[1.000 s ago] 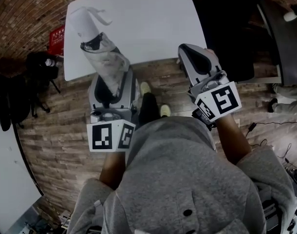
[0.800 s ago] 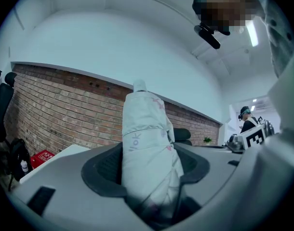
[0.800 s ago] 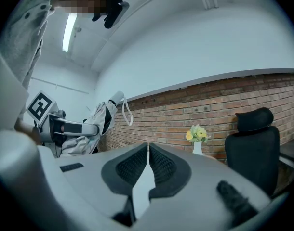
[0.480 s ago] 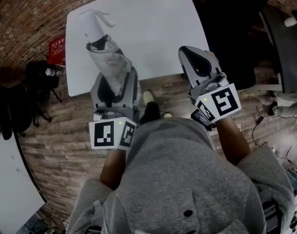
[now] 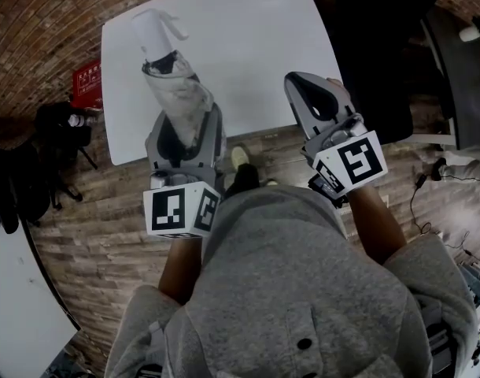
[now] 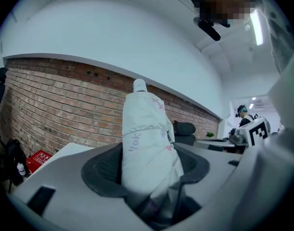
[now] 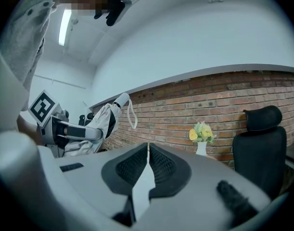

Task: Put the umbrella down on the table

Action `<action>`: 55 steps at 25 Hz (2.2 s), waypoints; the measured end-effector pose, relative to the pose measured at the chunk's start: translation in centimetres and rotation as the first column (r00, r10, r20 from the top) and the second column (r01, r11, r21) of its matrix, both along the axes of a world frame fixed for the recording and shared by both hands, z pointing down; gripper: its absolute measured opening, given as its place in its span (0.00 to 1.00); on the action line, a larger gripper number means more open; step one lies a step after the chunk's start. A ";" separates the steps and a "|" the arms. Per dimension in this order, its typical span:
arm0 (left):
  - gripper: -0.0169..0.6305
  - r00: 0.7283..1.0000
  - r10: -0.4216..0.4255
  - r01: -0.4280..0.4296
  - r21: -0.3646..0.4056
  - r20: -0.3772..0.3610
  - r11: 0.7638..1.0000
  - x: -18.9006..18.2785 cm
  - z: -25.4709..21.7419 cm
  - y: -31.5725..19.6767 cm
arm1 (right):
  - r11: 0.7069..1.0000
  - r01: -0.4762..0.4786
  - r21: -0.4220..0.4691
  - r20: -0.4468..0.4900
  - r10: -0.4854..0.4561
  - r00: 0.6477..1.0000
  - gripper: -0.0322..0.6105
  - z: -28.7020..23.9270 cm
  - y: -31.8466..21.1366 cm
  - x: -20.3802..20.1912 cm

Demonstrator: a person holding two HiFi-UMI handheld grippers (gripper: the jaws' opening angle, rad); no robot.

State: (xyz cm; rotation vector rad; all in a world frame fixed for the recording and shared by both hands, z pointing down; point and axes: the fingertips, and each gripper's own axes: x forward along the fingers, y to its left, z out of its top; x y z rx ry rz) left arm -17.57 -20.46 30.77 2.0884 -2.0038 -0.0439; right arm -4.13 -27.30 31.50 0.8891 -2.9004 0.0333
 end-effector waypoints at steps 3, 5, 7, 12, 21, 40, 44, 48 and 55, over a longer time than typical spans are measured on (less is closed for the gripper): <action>0.47 1.000 -0.001 0.001 -0.020 -0.008 1.000 -0.7 0.7 -0.2 | 1.000 -0.003 -0.005 -0.010 0.003 1.000 0.10 0.3 -0.1 -0.6; 0.47 1.000 -0.003 0.003 -0.033 -0.011 0.999 -1.3 1.2 -0.5 | 1.000 -0.004 -0.005 -0.015 0.004 1.000 0.10 0.3 -0.4 -1.0; 0.47 1.000 -0.003 0.002 -0.045 -0.012 0.999 -1.8 1.8 -0.9 | 1.000 -0.006 -0.005 -0.018 0.006 1.000 0.10 0.4 -0.7 -1.5; 0.47 1.000 0.006 -0.007 -0.082 -0.015 0.997 -3.1 3.2 -1.5 | 1.000 -0.019 -0.010 -0.033 0.019 0.999 0.10 0.7 -1.2 -2.6; 0.47 0.999 0.020 -0.026 -0.164 -0.038 0.986 -5.8 7.3 -2.6 | 0.999 -0.038 -0.019 -0.061 0.037 0.997 0.10 1.8 -1.7 -5.1; 0.47 0.998 -0.011 -0.016 -0.397 -0.064 0.918 -9.2 18.3 -3.6 | 0.996 -0.079 -0.043 -0.115 0.074 0.991 0.10 3.9 -3.3 -7.2; 0.47 0.997 -0.018 -0.015 -0.430 -0.073 0.903 -9.4 20.0 -3.9 | 0.995 -0.087 -0.040 -0.123 0.081 0.989 0.10 4.1 -3.6 -6.9; 0.47 0.996 -0.032 -0.012 -0.466 -0.087 0.885 -9.7 21.7 -4.1 | 0.994 -0.098 -0.049 -0.126 0.091 0.988 0.10 4.5 -3.7 -6.8; 0.47 0.997 -0.051 0.010 -0.535 -0.062 0.845 -10.1 24.1 -4.1 | 0.993 -0.101 -0.066 -0.133 0.092 0.987 0.10 4.8 -3.3 -6.6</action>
